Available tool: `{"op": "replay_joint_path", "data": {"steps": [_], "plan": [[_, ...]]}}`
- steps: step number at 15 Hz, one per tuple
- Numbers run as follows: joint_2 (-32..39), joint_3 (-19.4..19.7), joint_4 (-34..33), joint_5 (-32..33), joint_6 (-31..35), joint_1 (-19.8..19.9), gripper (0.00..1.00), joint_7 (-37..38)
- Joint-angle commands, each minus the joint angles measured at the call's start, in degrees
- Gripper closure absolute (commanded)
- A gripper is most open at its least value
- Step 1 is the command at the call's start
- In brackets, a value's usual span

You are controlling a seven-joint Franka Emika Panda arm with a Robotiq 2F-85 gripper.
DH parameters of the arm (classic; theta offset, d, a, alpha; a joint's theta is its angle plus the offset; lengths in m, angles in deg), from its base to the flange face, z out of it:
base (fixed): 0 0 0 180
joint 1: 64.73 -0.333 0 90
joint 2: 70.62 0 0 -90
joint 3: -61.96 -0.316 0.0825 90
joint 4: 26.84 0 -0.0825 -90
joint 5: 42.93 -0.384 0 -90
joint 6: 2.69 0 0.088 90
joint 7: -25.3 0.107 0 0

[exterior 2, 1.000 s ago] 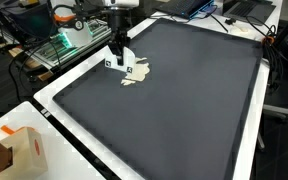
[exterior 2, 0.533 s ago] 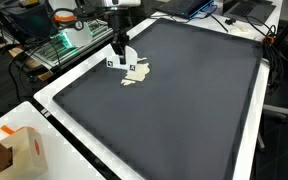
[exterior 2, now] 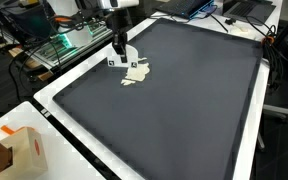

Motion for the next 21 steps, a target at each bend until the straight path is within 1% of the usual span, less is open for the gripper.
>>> {"op": "replay_joint_path", "data": {"steps": [1,7,9,12,16,19,20,21], "plan": [[-3.44,0.44,2.75,-9.4,0.19,-0.66,0.99,-11.12],[-6.79,2.07,2.49,-24.77,-2.75,-3.6,0.99,-24.21],[-8.17,2.87,2.03,-30.28,-4.91,-4.86,0.99,-26.95],[-9.99,3.86,1.13,-35.54,-8.58,-5.66,0.99,-28.51],[-11.42,4.88,-1.05,-39.67,-13.63,-5.64,0.99,-27.95],[-11.28,5.04,-3.0,-40.62,-17.28,-5.1,0.99,-27.21],[-11.23,5.6,-3.69,-41.82,-18.8,-5.38,0.99,-28.24],[-10.59,4.25,-2.96,-39.23,-15.92,-4.54,0.96,-26.67]]}}
